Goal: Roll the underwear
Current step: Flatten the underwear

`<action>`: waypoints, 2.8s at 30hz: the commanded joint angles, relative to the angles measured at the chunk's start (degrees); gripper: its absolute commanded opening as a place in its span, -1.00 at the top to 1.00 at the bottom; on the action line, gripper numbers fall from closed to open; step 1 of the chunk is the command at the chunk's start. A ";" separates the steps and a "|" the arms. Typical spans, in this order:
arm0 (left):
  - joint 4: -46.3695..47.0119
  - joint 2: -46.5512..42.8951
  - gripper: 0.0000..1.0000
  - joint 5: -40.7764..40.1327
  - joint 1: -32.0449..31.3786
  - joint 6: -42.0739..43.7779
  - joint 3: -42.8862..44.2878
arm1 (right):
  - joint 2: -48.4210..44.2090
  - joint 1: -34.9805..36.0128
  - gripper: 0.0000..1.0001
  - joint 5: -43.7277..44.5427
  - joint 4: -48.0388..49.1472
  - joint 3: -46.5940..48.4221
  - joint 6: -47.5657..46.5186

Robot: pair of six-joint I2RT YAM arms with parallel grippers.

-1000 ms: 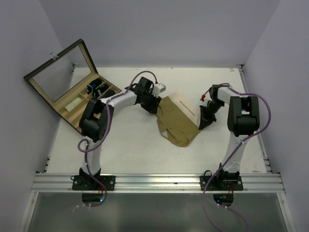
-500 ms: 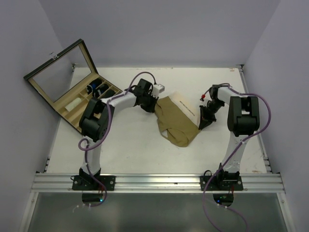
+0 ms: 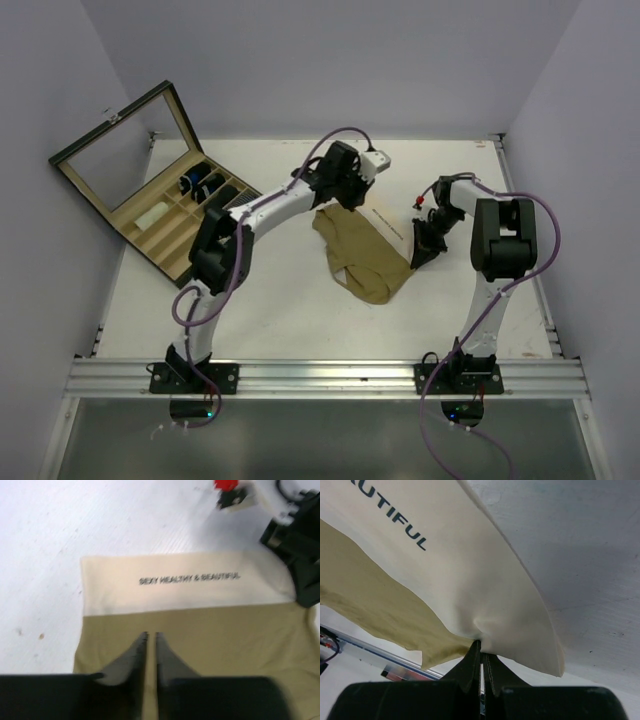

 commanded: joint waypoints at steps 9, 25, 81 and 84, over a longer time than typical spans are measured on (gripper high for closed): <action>-3.94 -18.54 -0.12 8.85 4.11 6.80 -24.06 | -0.08 -0.14 1.00 -0.78 0.11 1.01 -0.90; 9.93 -18.66 -0.15 13.47 4.82 8.93 -37.01 | -0.35 -0.14 1.00 -0.61 0.73 -0.23 -0.90; -11.46 -4.82 0.09 -0.17 -4.60 11.47 -6.20 | 1.14 -0.14 1.00 -0.26 0.55 1.62 -3.10; -5.83 -10.90 0.13 5.19 2.78 8.58 -10.80 | 1.41 -0.14 1.00 -0.34 0.99 1.27 -3.10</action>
